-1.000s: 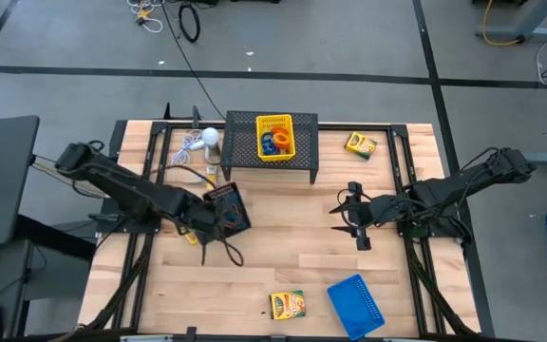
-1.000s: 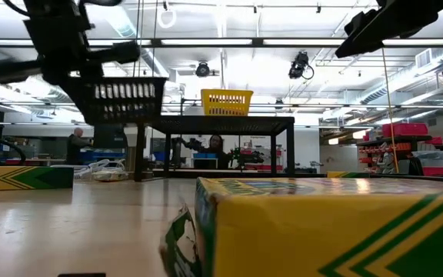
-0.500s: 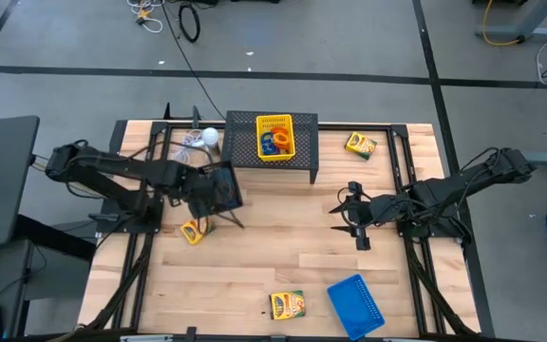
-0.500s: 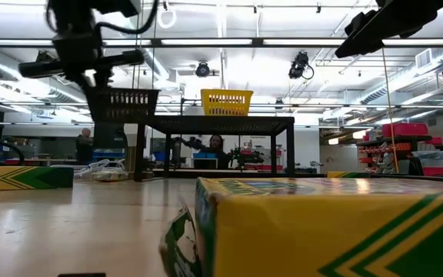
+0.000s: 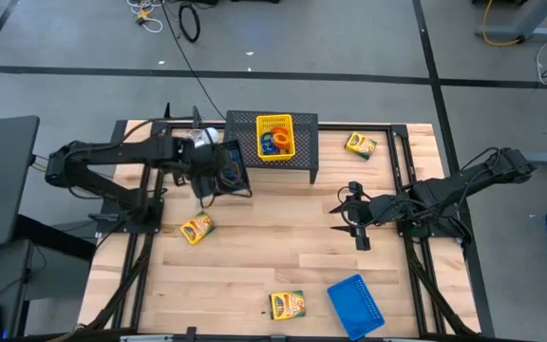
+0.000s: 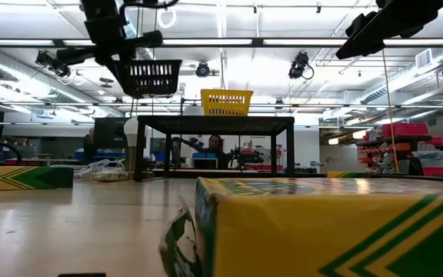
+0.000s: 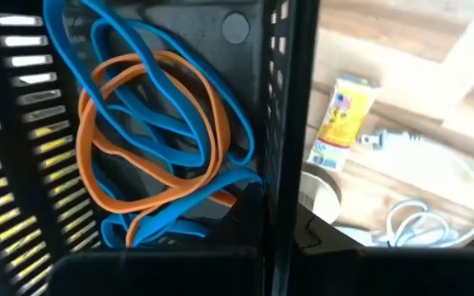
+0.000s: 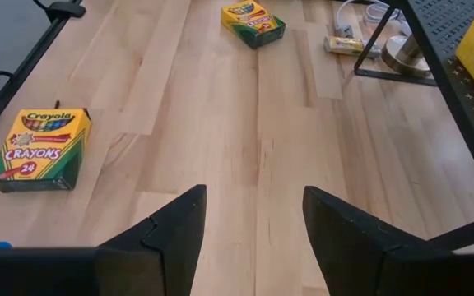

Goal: Pick & Place Office Desk Supplies
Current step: Put the black basket on the shelf

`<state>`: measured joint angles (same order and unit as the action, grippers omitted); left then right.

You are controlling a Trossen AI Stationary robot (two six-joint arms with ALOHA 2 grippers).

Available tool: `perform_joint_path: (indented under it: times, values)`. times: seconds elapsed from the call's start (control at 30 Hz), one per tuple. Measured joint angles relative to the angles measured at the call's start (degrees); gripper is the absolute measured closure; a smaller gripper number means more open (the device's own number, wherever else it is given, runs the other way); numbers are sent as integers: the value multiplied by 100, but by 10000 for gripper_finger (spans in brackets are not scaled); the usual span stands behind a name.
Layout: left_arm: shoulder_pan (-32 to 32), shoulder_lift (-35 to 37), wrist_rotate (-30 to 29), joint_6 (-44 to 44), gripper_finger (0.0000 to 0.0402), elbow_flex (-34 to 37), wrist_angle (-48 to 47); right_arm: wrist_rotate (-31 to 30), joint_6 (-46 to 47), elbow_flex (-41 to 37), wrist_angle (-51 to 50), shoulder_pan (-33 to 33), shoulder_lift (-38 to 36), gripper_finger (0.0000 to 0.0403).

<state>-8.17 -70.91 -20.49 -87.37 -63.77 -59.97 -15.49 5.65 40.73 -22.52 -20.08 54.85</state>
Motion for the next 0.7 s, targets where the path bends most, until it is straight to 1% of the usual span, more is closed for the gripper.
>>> perform_joint_path:
  times: [0.2, 0.37, 0.53, 0.7]
  values:
    - [-742, 0, 257, -991, 400, 0, 115, 0, 0, 0, -2, 0, 0, 190]
    - [-1251, -2, 497, -1596, 400, -2, 345, -2, 13, 0, -4, 0, 0, 190]
    - [-1626, -58, 762, -1969, 400, -7, 563, -2, 11, 0, -3, 0, 0, 190]
    - [-1870, -271, 823, -2304, 400, -7, 598, -2, 11, 0, -2, 0, 0, 190]
